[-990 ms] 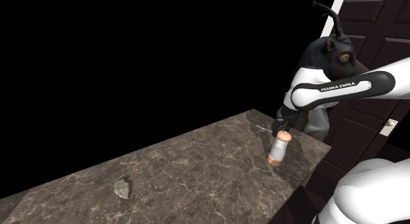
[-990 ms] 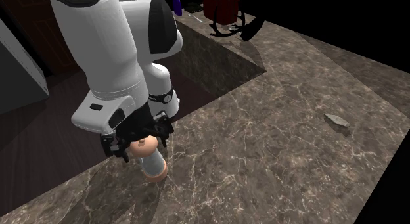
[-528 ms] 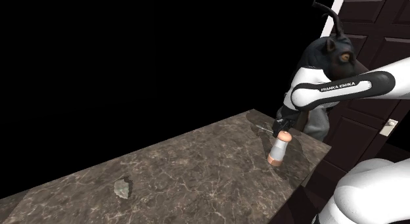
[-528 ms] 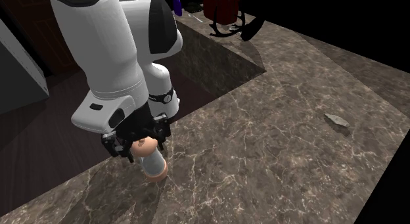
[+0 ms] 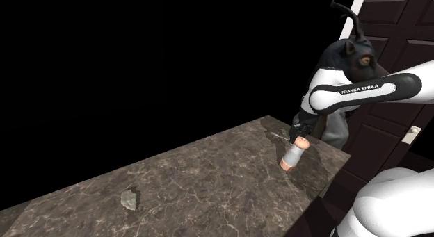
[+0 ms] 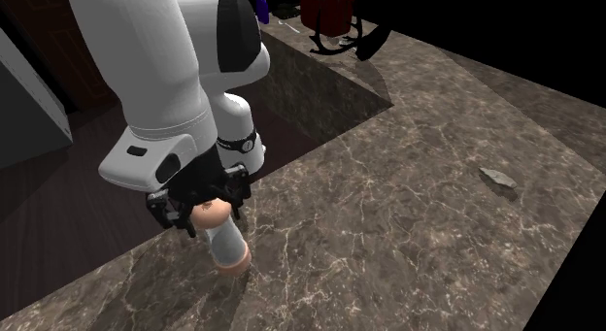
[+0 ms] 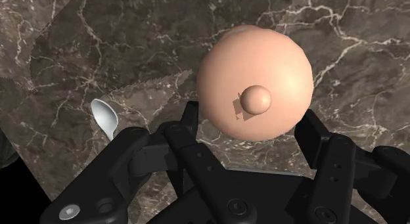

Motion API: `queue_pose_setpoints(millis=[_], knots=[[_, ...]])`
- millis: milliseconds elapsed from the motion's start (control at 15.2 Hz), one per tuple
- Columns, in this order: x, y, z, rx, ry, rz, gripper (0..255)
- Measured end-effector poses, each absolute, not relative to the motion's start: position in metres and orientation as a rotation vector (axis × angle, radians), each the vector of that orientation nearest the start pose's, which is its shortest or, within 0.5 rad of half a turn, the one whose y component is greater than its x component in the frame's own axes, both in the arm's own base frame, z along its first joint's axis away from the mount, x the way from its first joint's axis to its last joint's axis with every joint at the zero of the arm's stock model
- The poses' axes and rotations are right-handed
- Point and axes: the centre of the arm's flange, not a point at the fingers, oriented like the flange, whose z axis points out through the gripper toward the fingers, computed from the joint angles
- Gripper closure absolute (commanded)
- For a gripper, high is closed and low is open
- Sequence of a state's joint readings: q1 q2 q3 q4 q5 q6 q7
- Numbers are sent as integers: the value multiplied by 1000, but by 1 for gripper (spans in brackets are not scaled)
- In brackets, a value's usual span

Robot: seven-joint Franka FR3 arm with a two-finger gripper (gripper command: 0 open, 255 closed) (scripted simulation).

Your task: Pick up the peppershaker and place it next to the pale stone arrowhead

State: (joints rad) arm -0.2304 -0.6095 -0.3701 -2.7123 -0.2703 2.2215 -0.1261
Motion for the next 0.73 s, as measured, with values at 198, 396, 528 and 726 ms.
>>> queue_pose_setpoints(millis=[198,396,528,726], knots=[[299,-206,421,-3156,425,-145,255],[299,-206,437,-3156,425,-145,255],[300,-206,448,-3156,425,-145,255],[298,-207,462,-3156,425,-145,255]])
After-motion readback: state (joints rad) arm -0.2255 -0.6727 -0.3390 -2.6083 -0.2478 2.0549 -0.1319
